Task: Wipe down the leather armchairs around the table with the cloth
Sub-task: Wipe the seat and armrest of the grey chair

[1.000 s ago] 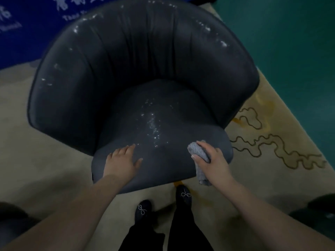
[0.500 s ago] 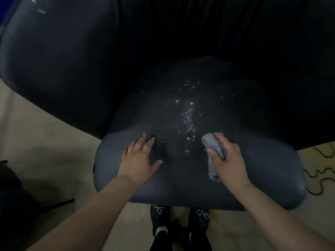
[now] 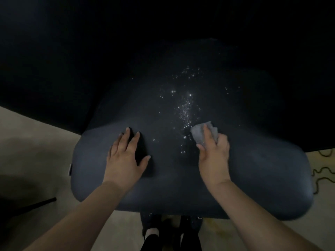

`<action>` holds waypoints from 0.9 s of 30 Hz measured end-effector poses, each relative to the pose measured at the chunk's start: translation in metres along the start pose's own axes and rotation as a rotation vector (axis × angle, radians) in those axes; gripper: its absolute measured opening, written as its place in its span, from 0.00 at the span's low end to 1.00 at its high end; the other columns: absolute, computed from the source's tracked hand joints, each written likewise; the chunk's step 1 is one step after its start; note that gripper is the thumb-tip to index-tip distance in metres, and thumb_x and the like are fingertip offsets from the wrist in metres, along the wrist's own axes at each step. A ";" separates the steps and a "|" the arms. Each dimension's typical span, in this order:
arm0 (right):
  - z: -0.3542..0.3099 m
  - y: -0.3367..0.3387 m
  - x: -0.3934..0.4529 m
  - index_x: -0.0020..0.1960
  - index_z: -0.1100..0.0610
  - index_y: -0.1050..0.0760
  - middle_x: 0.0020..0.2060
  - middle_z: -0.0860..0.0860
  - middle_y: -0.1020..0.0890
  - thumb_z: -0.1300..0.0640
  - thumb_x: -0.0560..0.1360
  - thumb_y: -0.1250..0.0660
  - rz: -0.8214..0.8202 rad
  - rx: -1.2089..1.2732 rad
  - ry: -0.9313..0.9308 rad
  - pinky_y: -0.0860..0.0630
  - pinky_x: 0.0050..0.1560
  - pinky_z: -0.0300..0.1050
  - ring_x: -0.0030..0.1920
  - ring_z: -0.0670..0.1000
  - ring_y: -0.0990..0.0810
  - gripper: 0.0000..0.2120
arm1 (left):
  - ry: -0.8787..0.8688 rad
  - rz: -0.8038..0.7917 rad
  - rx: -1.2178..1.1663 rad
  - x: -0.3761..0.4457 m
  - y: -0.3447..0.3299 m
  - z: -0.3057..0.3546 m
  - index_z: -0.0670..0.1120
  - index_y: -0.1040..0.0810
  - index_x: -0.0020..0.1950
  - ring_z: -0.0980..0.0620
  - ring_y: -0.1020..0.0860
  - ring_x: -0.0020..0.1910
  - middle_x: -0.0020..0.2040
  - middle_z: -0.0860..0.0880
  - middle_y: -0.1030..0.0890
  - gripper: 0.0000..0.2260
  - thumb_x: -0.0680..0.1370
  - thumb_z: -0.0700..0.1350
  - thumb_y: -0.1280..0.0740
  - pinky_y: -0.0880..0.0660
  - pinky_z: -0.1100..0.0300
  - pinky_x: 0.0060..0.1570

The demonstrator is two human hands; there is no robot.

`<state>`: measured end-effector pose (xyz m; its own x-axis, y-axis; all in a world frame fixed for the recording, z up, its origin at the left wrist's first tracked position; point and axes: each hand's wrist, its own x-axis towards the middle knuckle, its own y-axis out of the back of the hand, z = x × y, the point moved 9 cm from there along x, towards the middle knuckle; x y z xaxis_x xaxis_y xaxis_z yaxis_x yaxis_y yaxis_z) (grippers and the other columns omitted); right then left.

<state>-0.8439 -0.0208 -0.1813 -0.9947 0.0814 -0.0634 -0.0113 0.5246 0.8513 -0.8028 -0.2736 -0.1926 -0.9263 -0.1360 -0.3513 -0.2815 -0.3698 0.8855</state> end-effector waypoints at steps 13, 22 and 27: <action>-0.017 -0.006 0.009 0.72 0.60 0.36 0.53 0.65 0.30 0.70 0.72 0.35 0.088 0.093 -0.065 0.27 0.56 0.56 0.50 0.63 0.28 0.30 | 0.031 -0.044 -0.074 0.024 0.006 0.004 0.52 0.46 0.78 0.49 0.52 0.76 0.79 0.51 0.52 0.33 0.77 0.58 0.37 0.47 0.47 0.74; 0.013 -0.008 0.039 0.77 0.52 0.50 0.64 0.59 0.36 0.56 0.80 0.41 -0.193 -0.132 -0.184 0.37 0.65 0.46 0.60 0.57 0.35 0.29 | -0.007 -0.161 -0.057 0.044 0.017 0.028 0.53 0.47 0.78 0.48 0.51 0.76 0.79 0.52 0.53 0.31 0.78 0.56 0.38 0.46 0.50 0.74; 0.019 0.028 0.057 0.74 0.52 0.39 0.58 0.60 0.31 0.64 0.76 0.36 0.061 0.003 -0.102 0.30 0.59 0.53 0.55 0.60 0.31 0.29 | 0.022 -0.156 -0.023 0.062 0.021 0.029 0.52 0.44 0.78 0.44 0.48 0.75 0.79 0.50 0.49 0.30 0.78 0.54 0.37 0.45 0.49 0.74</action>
<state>-0.8985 0.0148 -0.1705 -0.9778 0.1992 -0.0648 0.0491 0.5187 0.8535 -0.8737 -0.2637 -0.1868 -0.8660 -0.0951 -0.4910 -0.4157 -0.4091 0.8123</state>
